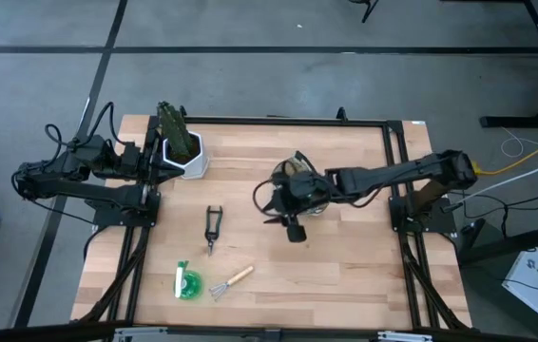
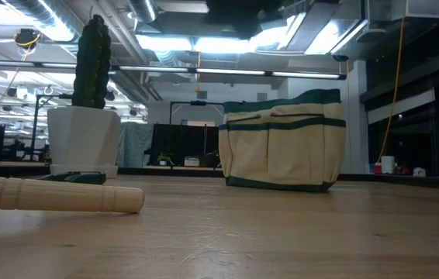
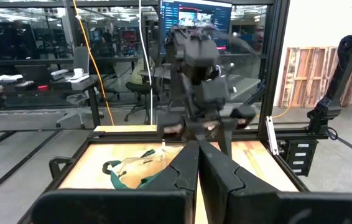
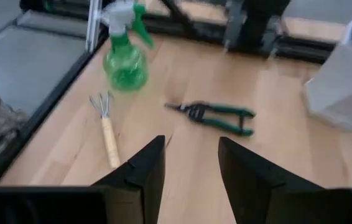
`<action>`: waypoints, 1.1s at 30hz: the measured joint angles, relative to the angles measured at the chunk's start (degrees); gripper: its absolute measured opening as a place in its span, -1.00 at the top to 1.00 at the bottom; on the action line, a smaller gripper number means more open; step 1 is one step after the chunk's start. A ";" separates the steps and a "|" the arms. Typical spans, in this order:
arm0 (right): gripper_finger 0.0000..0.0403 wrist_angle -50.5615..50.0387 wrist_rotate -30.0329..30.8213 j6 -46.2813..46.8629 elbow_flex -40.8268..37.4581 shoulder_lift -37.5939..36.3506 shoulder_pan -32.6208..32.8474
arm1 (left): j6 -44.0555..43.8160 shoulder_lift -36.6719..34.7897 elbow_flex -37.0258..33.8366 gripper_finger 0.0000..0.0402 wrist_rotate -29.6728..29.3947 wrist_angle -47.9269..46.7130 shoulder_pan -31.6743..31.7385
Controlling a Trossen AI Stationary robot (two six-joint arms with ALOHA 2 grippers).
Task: Pick & Place Garden tools in Gardening bag
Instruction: Put the brown hand rake into the gardening bag
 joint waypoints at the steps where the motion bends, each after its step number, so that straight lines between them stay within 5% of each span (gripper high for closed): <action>1: 0.25 0.44 0.02 -0.14 0.00 1.01 0.18 | 0.02 -0.02 0.00 0.97 0.01 0.00 0.02; 14: 0.25 10.14 0.09 -0.29 -0.02 12.97 2.81 | 0.01 -0.01 0.02 0.97 0.00 0.01 0.00; 24: 0.25 10.75 7.19 -0.33 0.48 13.02 6.76 | 0.01 -0.01 0.02 0.97 0.00 0.02 0.00; 33: 0.25 5.45 7.58 -1.16 5.77 13.91 8.94 | 0.02 -0.01 0.02 0.97 -0.01 0.01 0.01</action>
